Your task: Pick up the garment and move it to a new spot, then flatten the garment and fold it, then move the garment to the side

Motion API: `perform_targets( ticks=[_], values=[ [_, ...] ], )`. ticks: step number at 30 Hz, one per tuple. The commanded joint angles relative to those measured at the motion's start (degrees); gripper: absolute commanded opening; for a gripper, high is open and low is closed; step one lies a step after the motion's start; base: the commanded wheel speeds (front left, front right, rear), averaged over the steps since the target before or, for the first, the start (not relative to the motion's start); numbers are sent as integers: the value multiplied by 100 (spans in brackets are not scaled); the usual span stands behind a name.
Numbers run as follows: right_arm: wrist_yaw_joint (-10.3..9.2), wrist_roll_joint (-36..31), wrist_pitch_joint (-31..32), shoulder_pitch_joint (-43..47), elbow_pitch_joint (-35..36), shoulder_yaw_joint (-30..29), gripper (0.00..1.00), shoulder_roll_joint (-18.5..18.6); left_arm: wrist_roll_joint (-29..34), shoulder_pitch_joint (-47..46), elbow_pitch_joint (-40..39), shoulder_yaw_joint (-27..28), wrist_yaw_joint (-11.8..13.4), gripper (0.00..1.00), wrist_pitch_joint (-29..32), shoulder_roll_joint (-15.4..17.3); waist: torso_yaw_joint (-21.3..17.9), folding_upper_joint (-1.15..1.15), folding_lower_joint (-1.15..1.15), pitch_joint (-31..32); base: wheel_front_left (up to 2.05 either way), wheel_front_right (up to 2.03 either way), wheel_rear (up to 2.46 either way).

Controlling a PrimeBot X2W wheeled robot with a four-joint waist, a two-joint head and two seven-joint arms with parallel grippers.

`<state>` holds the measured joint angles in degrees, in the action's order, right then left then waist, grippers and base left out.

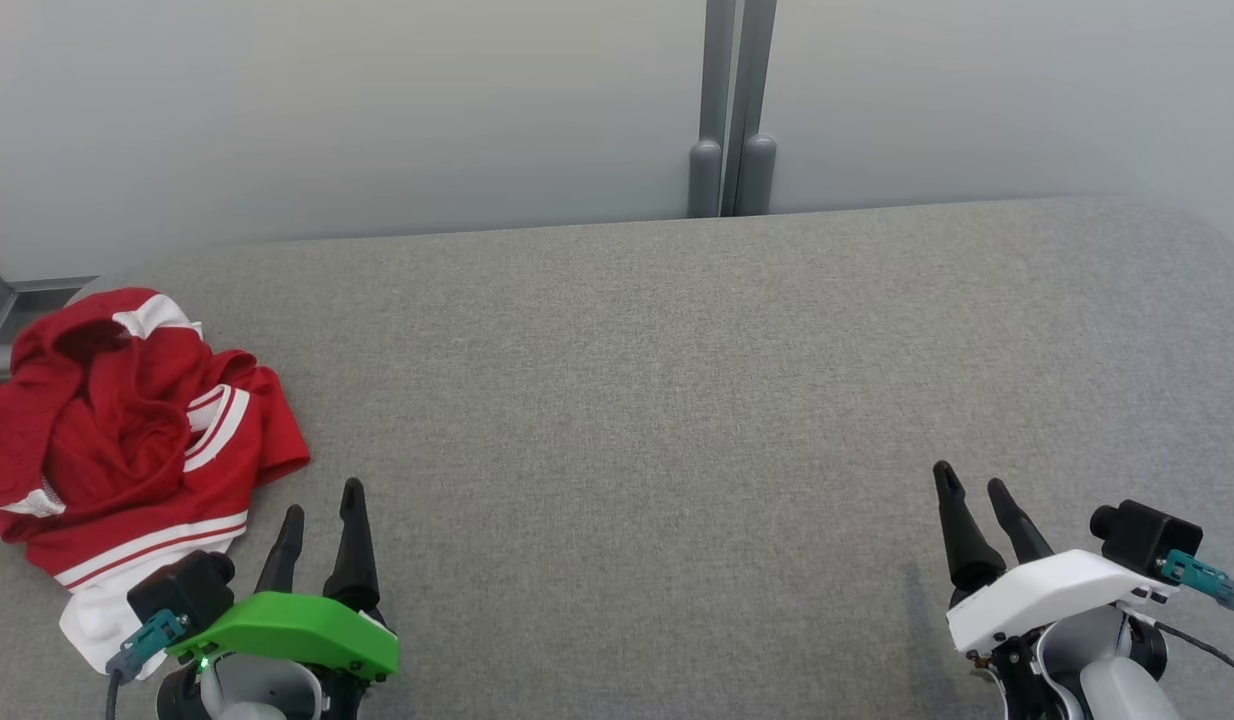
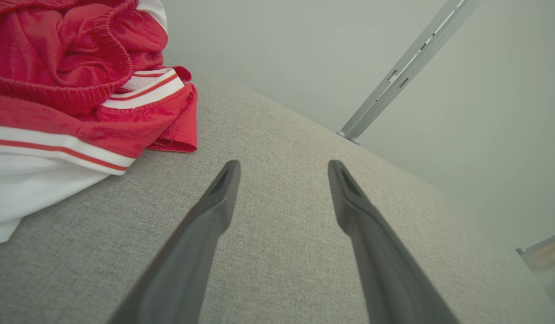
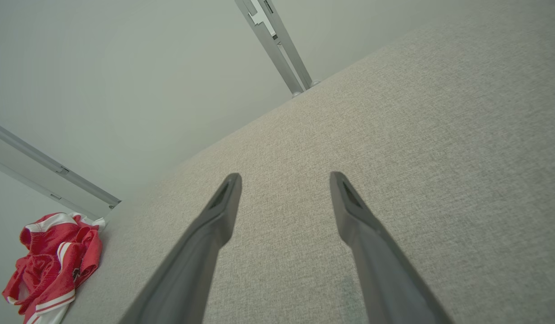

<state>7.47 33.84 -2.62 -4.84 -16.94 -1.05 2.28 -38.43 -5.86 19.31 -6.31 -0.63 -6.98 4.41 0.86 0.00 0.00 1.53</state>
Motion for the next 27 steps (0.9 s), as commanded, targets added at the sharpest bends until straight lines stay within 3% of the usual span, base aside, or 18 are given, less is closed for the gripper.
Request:
perform_targets(
  ticks=[1, 27],
  values=[
    [2, -159, -3, -120, 32, 32, 100, 38, 161, -14, -36, -24, 17, 100, -43, 56, 5, 0, 0, 2, 0, 0, 0],
    [3, -1594, -1, -348, -122, 460, 100, 164, 1526, 189, -88, -199, -82, 100, -397, 312, 63, 0, 0, 26, 0, 0, 0]
  ],
)
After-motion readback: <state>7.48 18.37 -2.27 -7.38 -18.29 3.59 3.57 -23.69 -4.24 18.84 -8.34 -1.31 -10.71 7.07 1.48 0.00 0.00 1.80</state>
